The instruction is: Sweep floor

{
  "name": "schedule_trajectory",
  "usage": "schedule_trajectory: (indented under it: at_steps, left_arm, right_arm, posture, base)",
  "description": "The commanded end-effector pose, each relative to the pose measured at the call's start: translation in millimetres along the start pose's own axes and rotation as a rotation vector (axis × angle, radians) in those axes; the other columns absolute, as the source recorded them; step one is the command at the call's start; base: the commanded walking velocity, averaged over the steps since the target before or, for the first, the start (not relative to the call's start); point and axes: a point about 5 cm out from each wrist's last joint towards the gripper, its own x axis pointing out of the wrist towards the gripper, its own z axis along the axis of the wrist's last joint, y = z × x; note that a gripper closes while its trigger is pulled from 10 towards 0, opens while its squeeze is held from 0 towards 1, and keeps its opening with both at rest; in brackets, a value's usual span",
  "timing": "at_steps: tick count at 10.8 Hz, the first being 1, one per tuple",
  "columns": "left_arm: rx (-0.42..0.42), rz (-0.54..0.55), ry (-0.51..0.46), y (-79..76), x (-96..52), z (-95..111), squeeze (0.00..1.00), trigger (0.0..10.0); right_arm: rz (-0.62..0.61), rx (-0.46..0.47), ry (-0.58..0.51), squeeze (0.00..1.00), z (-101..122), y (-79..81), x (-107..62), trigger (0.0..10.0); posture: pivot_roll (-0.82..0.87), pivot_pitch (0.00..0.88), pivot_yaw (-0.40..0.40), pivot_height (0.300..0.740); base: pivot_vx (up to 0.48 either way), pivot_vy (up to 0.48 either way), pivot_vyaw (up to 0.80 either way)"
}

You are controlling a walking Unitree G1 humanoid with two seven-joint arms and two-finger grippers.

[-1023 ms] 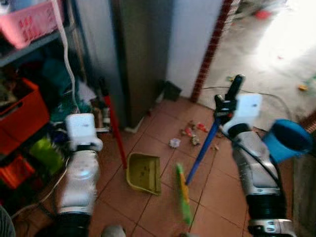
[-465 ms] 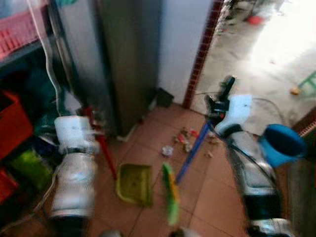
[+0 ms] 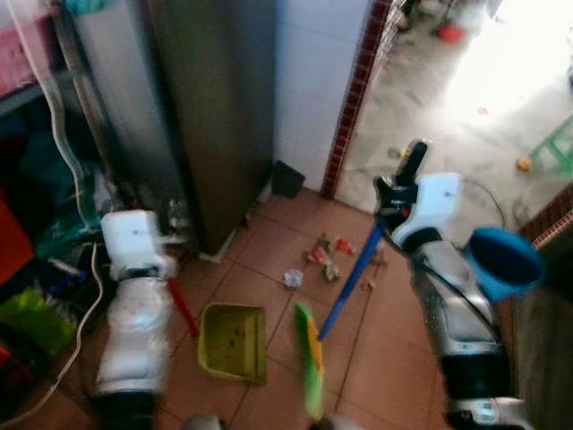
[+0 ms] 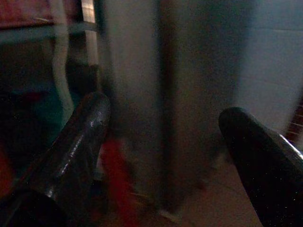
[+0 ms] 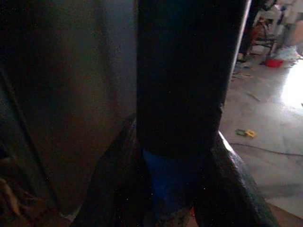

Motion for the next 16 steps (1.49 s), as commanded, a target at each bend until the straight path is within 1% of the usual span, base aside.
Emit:
schedule_trajectory:
  at_steps: [1, 7, 8, 9, 12, 14, 15, 16]
  left_arm:
    - [0.014, 0.008, 0.003, 3.6, 0.6, 0.3, 0.00, 10.0]
    - [0.033, 0.005, 0.023, 4.1, 2.2, -1.3, 0.00, 10.0]
    - [0.051, 0.007, 0.006, 3.2, 2.5, 1.2, 0.00, 10.0]
    - [0.033, -0.009, 0.008, 1.2, 3.0, 1.3, 0.00, 10.0]
    - [0.029, -0.059, 0.009, -4.6, 2.1, 2.1, 0.00, 10.0]
    - [0.028, -0.077, 0.010, -5.4, 1.9, 1.6, 0.00, 10.0]
    - [0.035, -0.078, 0.007, -4.7, 2.7, 2.0, 0.00, 10.0]
    - [0.035, -0.076, 0.008, -4.3, 2.8, 2.0, 0.00, 10.0]
  right_arm:
    - [0.002, -0.038, -0.052, 0.00, 13.2, -1.6, 2.0, 10.0]
    - [-0.002, -0.032, -0.052, 0.00, 13.2, -1.1, 2.6, 10.0]
    - [-0.005, -0.033, -0.052, 0.00, 13.1, -1.8, 2.4, 10.0]
    - [-0.007, -0.033, -0.052, 0.00, 12.9, -2.2, 2.4, 10.0]
    - [-0.015, -0.028, -0.055, 0.00, 13.0, -1.9, 4.2, 10.0]
    - [-0.016, -0.025, -0.056, 0.00, 12.8, -1.0, 5.0, 10.0]
    - [-0.015, -0.022, -0.054, 0.00, 12.4, -0.4, 5.2, 10.0]
    - [-0.015, -0.021, -0.052, 0.00, 12.2, -0.3, 5.3, 10.0]
  posture:
    - [0.03, 0.039, -0.071, 0.740]
    - [0.03, 0.040, -0.067, 0.740]
    - [0.03, 0.039, -0.066, 0.740]
    - [0.03, 0.037, -0.066, 0.740]
    - [0.03, 0.033, -0.065, 0.740]
    - [0.03, 0.030, -0.063, 0.740]
    - [0.03, 0.029, -0.063, 0.740]
    - [0.03, 0.029, -0.063, 0.740]
  base:
    - [0.000, 0.000, 0.00]
    - [0.000, 0.458, 0.00]
    - [0.000, 0.000, 0.00]
    - [0.000, 0.000, 0.00]
    - [0.000, 0.000, 0.00]
    - [0.000, 0.000, 0.00]
    - [0.289, 0.000, 0.00]
    - [0.307, 0.000, -0.80]
